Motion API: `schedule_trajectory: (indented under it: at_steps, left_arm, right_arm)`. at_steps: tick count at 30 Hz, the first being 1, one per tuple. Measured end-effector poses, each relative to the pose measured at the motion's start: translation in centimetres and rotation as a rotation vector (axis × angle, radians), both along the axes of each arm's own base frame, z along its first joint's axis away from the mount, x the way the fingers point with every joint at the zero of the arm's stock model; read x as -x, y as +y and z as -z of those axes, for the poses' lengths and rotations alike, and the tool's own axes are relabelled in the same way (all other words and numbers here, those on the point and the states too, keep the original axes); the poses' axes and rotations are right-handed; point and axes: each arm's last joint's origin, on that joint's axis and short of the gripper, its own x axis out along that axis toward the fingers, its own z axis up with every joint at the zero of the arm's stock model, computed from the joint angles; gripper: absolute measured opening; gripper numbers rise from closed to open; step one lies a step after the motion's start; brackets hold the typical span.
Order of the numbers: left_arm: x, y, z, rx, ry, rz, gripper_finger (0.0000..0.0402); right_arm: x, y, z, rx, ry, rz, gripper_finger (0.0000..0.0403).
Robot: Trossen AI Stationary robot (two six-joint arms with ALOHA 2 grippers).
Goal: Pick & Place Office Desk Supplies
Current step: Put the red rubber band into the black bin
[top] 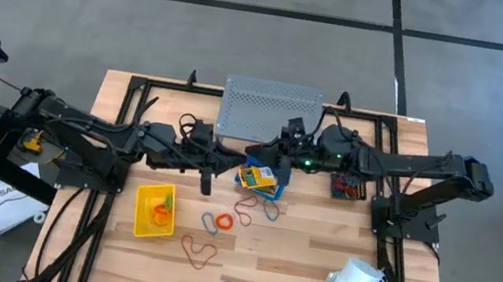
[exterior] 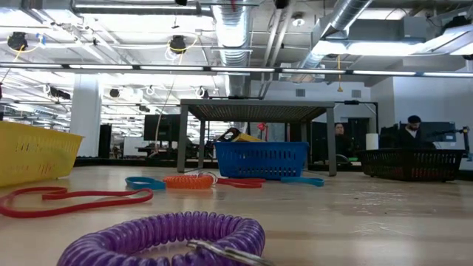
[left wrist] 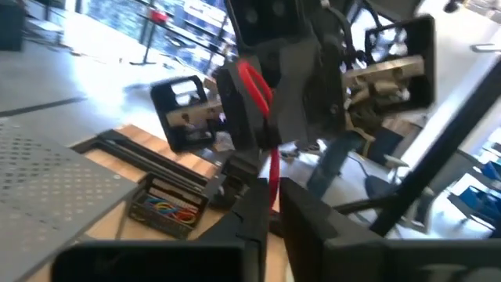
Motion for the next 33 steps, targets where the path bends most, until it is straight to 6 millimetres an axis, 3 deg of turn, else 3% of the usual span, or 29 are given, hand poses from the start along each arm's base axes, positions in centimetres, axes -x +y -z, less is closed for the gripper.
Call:
schedule_trajectory:
  at_steps: [10, 15, 23, 33]
  left_arm:
    - [0.7, -0.1, -0.8, 0.008, -0.029, 0.119, 0.0141]
    - [1.8, 0.1, -1.6, -0.019, -0.041, 0.124, 0.0172]
    - [3.3, 0.1, -2.0, -0.02, 0.003, 0.239, 0.0174]
    - [3.3, -0.5, 0.5, 0.003, 0.235, 0.406, 0.0143]
  right_arm:
    - [3.1, -0.1, -2.9, 0.017, -0.072, -0.002, 0.0001]
    - [6.3, -0.2, -3.1, 0.02, 0.077, 0.009, 0.0001]
    - [13.0, -0.9, -2.6, -0.017, 0.367, 0.059, 0.0]
    - [19.4, -2.0, -0.7, -0.101, 0.676, 0.193, 0.0]
